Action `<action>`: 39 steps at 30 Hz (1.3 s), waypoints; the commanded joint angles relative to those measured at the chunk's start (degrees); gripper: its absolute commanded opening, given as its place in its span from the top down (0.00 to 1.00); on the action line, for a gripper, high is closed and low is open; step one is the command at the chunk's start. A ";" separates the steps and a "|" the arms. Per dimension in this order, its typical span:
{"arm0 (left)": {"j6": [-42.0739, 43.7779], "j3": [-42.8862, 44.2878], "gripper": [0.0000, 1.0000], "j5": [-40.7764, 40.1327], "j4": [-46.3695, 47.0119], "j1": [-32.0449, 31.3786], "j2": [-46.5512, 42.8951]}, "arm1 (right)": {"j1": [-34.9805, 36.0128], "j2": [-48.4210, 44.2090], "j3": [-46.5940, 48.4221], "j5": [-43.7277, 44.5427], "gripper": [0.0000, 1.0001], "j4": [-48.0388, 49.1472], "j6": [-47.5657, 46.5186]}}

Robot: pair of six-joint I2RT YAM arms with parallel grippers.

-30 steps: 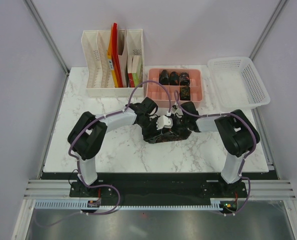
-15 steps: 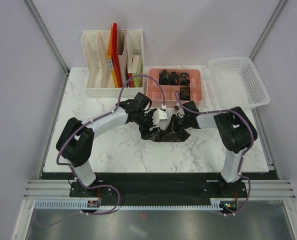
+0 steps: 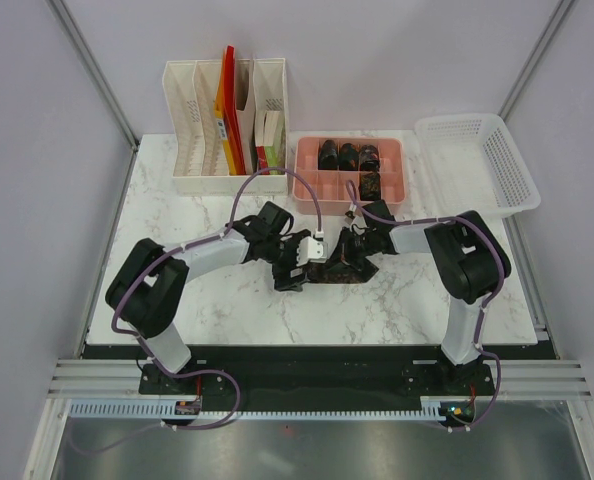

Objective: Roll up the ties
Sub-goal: Roll the tie at the center of the board.

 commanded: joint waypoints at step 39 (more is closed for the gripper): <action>-13.40 12.49 0.49 -13.61 -5.02 -7.47 7.66 | 6.00 2.38 -5.28 9.00 0.98 12.25 10.24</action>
